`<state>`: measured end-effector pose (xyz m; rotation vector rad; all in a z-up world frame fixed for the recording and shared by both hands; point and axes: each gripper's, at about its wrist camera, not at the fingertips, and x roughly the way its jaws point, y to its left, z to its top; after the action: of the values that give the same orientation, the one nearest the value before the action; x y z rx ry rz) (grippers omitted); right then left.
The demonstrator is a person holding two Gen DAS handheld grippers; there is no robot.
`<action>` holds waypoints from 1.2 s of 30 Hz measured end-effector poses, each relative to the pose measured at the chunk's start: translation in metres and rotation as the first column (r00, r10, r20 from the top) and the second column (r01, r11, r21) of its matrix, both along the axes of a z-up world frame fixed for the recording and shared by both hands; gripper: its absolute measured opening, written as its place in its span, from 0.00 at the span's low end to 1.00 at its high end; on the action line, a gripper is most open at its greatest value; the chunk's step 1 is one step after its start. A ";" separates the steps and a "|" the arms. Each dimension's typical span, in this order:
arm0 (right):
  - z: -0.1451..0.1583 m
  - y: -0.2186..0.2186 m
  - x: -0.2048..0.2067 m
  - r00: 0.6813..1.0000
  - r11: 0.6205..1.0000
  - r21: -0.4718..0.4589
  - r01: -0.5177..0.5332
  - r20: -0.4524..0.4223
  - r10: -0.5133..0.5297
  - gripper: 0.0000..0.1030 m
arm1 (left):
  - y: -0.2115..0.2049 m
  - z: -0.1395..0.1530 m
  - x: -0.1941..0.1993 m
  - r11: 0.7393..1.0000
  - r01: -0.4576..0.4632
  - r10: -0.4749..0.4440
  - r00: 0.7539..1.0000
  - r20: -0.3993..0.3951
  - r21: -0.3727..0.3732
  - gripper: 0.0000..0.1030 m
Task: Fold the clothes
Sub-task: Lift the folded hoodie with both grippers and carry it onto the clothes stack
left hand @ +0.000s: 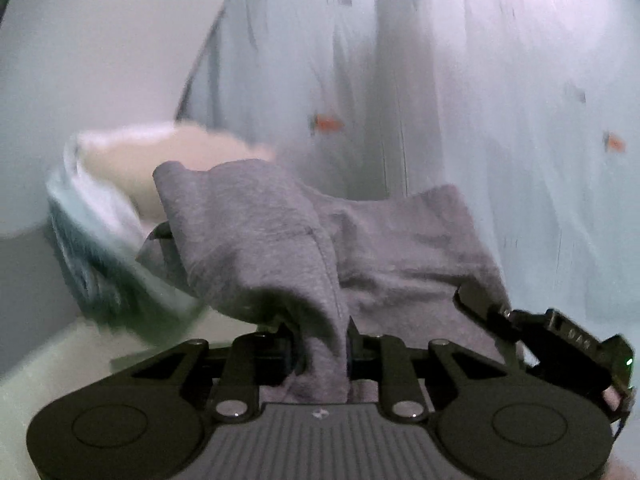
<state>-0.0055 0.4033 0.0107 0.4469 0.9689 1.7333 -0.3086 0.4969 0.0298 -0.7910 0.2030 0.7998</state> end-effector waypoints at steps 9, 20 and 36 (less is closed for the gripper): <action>0.066 0.168 -0.017 0.970 0.980 0.123 -0.157 0.205 0.130 0.26 | 0.109 0.039 -0.040 0.984 -0.165 0.154 0.976 0.155 0.063 0.23; -0.020 0.380 -0.086 0.601 0.994 -0.104 -0.011 0.794 0.090 0.67 | 0.188 -0.070 -0.051 0.892 -0.444 0.443 0.896 -0.023 -0.087 0.67; -0.037 0.302 -0.007 0.683 0.966 -0.040 0.256 0.714 -0.152 0.99 | 0.171 -0.069 -0.039 0.920 -0.377 0.391 0.896 -0.212 0.106 0.94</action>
<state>-0.0125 0.7056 -0.0266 -0.2127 0.4376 1.4277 -0.3471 0.6684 -0.0395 -0.6863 0.2289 1.2710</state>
